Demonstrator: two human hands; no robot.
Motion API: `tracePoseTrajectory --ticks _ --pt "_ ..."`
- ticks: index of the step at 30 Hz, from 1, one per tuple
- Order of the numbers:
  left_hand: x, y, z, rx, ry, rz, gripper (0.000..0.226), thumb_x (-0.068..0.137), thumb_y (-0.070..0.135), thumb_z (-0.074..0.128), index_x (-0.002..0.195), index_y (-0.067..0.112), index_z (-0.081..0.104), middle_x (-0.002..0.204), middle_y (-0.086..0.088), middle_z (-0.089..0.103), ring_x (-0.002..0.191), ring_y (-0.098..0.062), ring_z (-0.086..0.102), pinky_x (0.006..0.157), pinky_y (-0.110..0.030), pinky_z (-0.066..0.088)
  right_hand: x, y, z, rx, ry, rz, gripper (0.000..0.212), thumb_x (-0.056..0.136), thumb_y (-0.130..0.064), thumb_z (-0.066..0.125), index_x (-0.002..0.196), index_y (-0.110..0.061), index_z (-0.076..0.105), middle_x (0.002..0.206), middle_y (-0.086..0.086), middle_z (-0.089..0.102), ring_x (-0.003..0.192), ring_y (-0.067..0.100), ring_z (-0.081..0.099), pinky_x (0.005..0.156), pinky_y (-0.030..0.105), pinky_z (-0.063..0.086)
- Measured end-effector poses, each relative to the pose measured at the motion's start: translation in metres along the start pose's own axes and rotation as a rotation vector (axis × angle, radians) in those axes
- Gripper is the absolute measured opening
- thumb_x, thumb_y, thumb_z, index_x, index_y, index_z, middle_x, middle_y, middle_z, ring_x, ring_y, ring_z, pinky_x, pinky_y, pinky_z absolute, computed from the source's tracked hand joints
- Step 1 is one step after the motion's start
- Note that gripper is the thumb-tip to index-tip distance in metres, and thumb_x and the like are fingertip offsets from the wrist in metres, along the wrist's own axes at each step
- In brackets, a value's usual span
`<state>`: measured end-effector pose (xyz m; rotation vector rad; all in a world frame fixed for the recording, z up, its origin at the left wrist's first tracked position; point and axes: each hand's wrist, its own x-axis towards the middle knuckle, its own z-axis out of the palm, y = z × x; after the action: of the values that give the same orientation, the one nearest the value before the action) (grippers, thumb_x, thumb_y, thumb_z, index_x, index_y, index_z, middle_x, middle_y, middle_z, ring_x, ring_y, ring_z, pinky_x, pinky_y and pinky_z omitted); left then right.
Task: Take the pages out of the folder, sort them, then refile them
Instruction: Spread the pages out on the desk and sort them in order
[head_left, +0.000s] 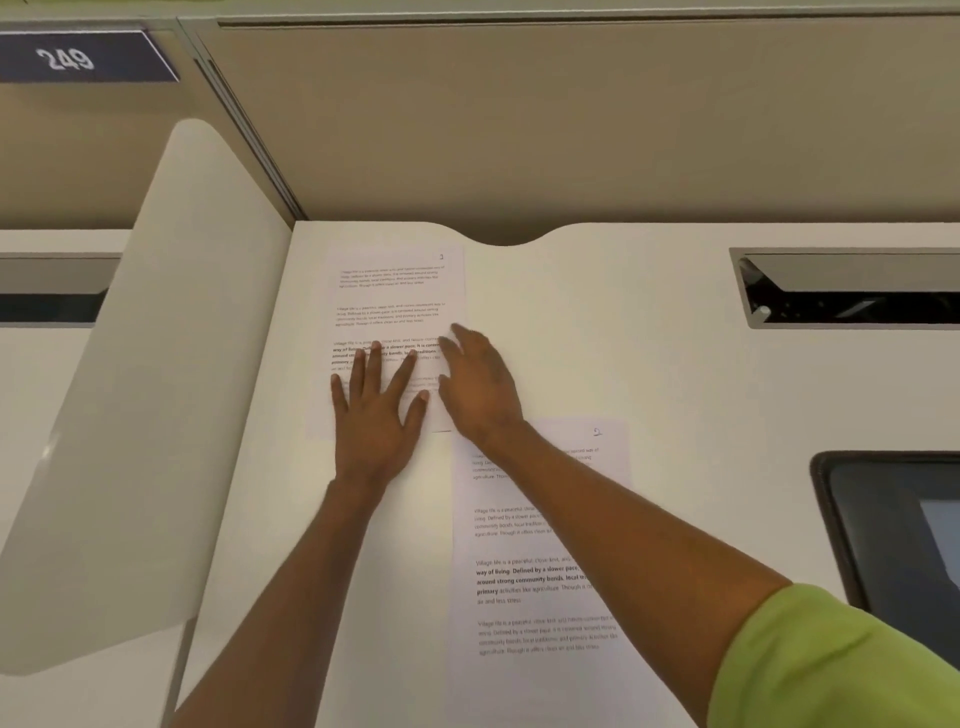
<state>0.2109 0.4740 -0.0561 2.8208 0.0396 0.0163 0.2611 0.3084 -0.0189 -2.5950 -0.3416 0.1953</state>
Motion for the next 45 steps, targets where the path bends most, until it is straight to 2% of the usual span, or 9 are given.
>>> tracePoseTrajectory --ticks 4,10,15,19,25,32,38,41,45 --pt "0.013 -0.009 0.000 0.024 0.006 0.017 0.063 0.104 0.059 0.027 0.164 0.039 0.026 0.175 -0.005 0.013 0.162 -0.025 0.006 0.130 -0.056 0.003 -0.007 -0.001 0.018 -0.312 -0.115 -0.096 0.062 0.110 -0.039 0.030 0.163 -0.012 0.015 0.171 0.012 0.008 0.158 0.029 0.004 0.128 0.048 0.002" --pt "0.019 -0.017 -0.002 0.033 -0.003 0.008 0.062 0.105 0.060 0.025 0.165 0.042 0.022 0.176 -0.003 0.010 0.162 -0.023 0.002 0.130 -0.057 0.003 -0.002 0.001 0.019 -0.397 -0.156 -0.139 0.065 0.110 -0.047 0.021 0.164 -0.016 0.003 0.172 0.009 -0.002 0.159 0.026 -0.004 0.127 0.051 -0.002" --pt "0.008 -0.004 -0.010 -0.029 0.100 0.033 0.064 0.107 0.056 0.030 0.166 0.036 0.019 0.176 -0.001 0.005 0.163 -0.023 -0.003 0.129 -0.057 -0.006 -0.039 0.001 0.006 -0.273 -0.033 -0.109 0.066 0.109 -0.045 0.030 0.164 -0.016 0.009 0.172 0.009 0.004 0.159 0.025 0.001 0.128 0.048 0.002" --pt "-0.040 0.031 -0.014 -0.170 0.206 -0.017 0.062 0.107 0.040 0.042 0.165 0.024 0.028 0.174 -0.005 0.017 0.162 -0.023 0.010 0.130 -0.053 0.008 -0.093 0.019 -0.011 -0.119 0.060 0.022 0.063 0.109 -0.041 0.032 0.164 -0.016 0.014 0.172 0.007 0.005 0.159 0.022 0.004 0.129 0.043 0.003" --pt "-0.144 0.078 0.001 -0.345 0.100 -0.215 0.064 0.100 0.034 0.047 0.161 0.018 0.035 0.162 -0.007 0.040 0.148 -0.027 0.033 0.120 -0.051 0.027 -0.188 0.060 -0.034 0.000 0.104 0.267 0.063 0.108 -0.041 0.038 0.163 -0.020 0.018 0.171 0.003 0.013 0.156 0.020 0.013 0.129 0.040 0.011" --pt "-0.205 0.124 0.003 -0.433 0.030 -0.351 0.068 0.100 0.029 0.053 0.162 0.015 0.031 0.158 -0.008 0.045 0.142 -0.027 0.034 0.117 -0.052 0.030 -0.272 0.082 -0.045 0.124 0.111 0.493 0.065 0.106 -0.042 0.044 0.161 -0.020 0.020 0.162 0.003 0.031 0.148 0.021 0.028 0.121 0.038 0.029" --pt "-0.223 0.149 0.006 -0.504 0.015 -0.393 0.070 0.098 0.016 0.064 0.161 0.015 0.032 0.156 -0.008 0.045 0.142 -0.029 0.034 0.117 -0.055 0.032 -0.303 0.084 -0.044 0.324 0.072 0.491 0.065 0.105 -0.038 0.051 0.160 -0.019 0.023 0.155 -0.002 0.035 0.141 0.015 0.038 0.118 0.032 0.036" --pt "-0.231 0.155 0.006 -0.530 0.016 -0.411 0.070 0.098 0.013 0.065 0.161 0.013 0.033 0.156 -0.010 0.046 0.142 -0.029 0.033 0.119 -0.053 0.031 -0.313 0.090 -0.046 0.381 0.106 0.509 0.055 0.102 -0.030 0.059 0.152 -0.020 0.037 0.134 -0.007 0.044 0.120 0.009 0.051 0.106 0.027 0.048" --pt "-0.246 0.165 0.003 -0.539 0.000 -0.413 0.069 0.099 0.014 0.064 0.161 0.013 0.034 0.156 -0.009 0.044 0.142 -0.027 0.031 0.118 -0.049 0.030 -0.330 0.091 -0.057 0.467 0.201 0.566 0.039 0.094 -0.012 0.071 0.121 -0.031 0.050 0.108 -0.006 0.053 0.092 0.008 0.056 0.077 0.006 0.045"
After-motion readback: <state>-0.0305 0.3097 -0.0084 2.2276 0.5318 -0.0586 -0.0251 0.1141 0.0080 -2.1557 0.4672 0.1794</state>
